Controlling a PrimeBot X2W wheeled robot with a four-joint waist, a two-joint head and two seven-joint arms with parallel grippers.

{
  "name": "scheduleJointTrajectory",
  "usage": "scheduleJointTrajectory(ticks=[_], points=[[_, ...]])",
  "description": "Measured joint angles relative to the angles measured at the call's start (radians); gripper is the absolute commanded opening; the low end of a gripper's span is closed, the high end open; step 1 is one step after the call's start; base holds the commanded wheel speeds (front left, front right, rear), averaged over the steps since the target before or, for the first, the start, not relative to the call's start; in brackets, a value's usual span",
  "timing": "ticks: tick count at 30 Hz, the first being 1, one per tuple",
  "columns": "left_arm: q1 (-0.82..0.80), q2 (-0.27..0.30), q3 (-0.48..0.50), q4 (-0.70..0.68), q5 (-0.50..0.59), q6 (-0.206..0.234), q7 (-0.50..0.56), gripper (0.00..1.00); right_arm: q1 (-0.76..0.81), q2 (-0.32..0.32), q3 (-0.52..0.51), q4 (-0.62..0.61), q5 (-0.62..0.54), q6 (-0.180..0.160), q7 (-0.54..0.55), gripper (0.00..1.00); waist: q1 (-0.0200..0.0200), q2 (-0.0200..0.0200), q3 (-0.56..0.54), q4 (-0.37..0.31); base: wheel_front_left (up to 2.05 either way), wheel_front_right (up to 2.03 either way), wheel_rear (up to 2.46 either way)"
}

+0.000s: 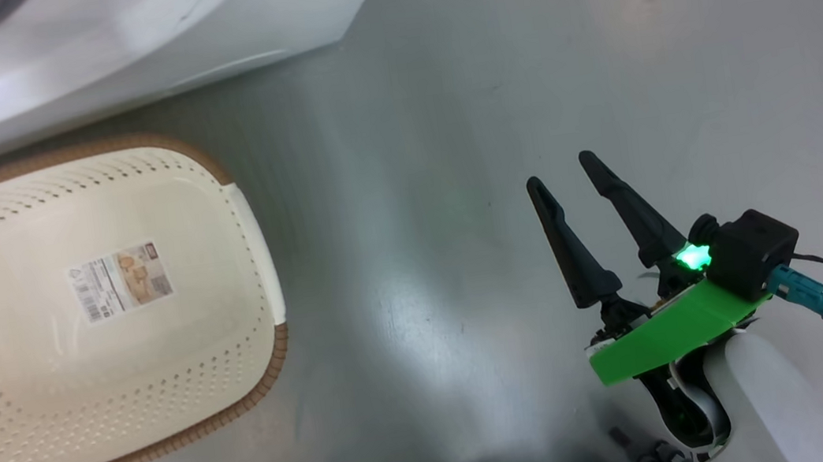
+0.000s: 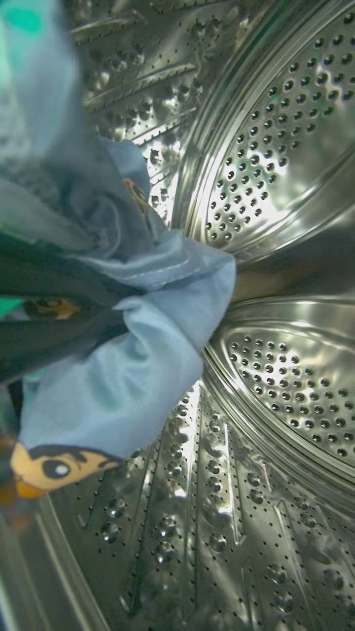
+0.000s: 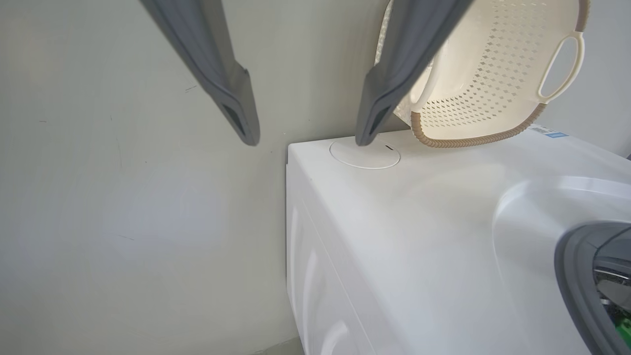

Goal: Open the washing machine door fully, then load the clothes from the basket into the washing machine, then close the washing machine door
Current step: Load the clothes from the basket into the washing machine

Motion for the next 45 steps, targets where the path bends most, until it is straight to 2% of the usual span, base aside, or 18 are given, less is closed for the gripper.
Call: scheduleJointTrajectory(ticks=[5,12,16,23,28,33,34,35,45], points=[[-0.082,0.042,-0.029,0.005,0.0,-0.022,-0.078,0.0,-0.006,0.0,0.006,-0.01,0.004,0.0,0.0,1.0,0.0,0.0,0.045,-0.019,0.0,0.0,0.0],[-0.184,0.093,-0.085,0.013,0.0,-0.03,-0.145,0.0,-0.006,0.001,0.01,-0.022,0.034,0.0,0.0,1.0,0.0,0.0,0.089,-0.049,0.0,0.0,0.0],[-0.263,0.116,-0.118,0.029,-0.009,-0.03,-0.134,0.0,-0.012,0.001,0.018,-0.029,0.041,0.0,0.0,1.0,0.0,0.0,0.115,-0.058,0.0,0.0,0.0],[-0.279,0.133,-0.158,0.121,-0.074,-0.03,-0.01,0.0,-0.017,0.002,0.03,-0.03,0.049,0.0,0.0,1.0,0.0,0.0,0.138,-0.068,0.0,0.0,0.0],[-0.28,0.149,-0.179,0.142,-0.087,-0.03,-0.004,0.0,-0.028,0.002,0.024,-0.031,0.049,0.0,0.0,1.0,0.0,0.0,0.141,-0.065,0.0,0.0,0.0],[-0.278,0.141,-0.183,0.165,-0.099,-0.03,-0.031,0.02,-0.028,0.002,0.014,-0.03,0.049,0.0,0.0,1.0,0.0,0.0,0.133,-0.058,0.0,0.0,0.0],[-0.276,0.139,-0.183,0.17,-0.099,-0.03,-0.04,0.55,-0.028,0.002,0.012,-0.03,0.049,0.0,0.0,1.0,0.0,0.0,0.129,-0.056,0.0,0.0,0.0],[-0.275,0.136,-0.181,0.174,-0.101,-0.03,-0.052,1.0,-0.028,0.002,0.011,-0.03,0.049,0.0,0.0,1.0,0.0,0.0,0.125,-0.055,0.0,0.0,0.0],[-0.173,0.087,-0.19,0.213,-0.119,-0.021,-0.137,1.0,-0.028,0.002,-0.023,-0.021,0.029,0.0,0.0,1.0,0.0,0.0,0.071,-0.024,0.0,0.0,0.0]])
